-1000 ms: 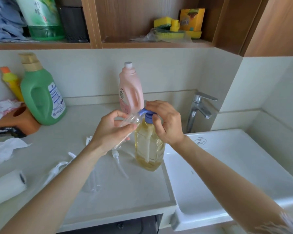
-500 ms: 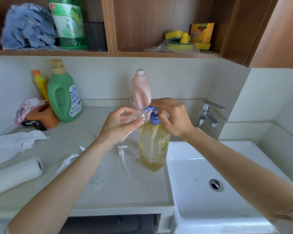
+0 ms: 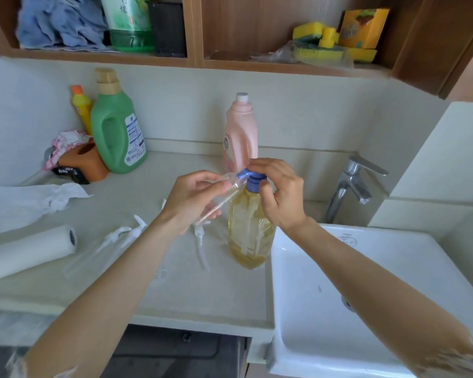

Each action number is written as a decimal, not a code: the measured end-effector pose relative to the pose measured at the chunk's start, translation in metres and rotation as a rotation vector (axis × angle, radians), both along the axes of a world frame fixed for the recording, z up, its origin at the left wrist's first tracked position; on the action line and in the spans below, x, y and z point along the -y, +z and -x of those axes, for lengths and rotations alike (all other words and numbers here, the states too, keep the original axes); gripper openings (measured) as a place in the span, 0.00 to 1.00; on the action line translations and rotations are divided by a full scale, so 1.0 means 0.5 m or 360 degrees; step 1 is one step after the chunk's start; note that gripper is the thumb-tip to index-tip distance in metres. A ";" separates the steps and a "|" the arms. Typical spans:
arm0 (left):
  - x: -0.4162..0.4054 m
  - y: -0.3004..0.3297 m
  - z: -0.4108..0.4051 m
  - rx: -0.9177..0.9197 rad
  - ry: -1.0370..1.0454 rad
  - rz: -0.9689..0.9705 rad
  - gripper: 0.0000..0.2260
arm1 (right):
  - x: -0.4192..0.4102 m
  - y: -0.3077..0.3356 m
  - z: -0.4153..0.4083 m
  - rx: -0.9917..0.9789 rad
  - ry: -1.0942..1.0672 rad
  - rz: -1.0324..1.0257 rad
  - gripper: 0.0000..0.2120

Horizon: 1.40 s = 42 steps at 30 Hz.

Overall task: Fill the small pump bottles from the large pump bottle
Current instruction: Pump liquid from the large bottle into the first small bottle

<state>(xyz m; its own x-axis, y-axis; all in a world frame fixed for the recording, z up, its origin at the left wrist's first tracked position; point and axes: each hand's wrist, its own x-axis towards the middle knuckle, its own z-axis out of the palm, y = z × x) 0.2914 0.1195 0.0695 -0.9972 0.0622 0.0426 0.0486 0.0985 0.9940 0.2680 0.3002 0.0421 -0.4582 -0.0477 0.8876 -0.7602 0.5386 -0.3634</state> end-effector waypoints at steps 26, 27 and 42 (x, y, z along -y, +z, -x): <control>-0.010 -0.003 -0.024 0.0726 -0.0466 -0.0700 0.18 | 0.017 -0.021 -0.006 0.0038 0.0045 0.0139 0.19; -0.010 -0.002 -0.024 0.0730 -0.0481 -0.0691 0.18 | 0.015 -0.018 -0.008 0.0054 0.0035 0.0131 0.19; 0.000 -0.015 -0.005 0.0686 -0.0580 -0.0706 0.19 | 0.006 0.024 -0.004 0.0066 -0.0006 0.0119 0.18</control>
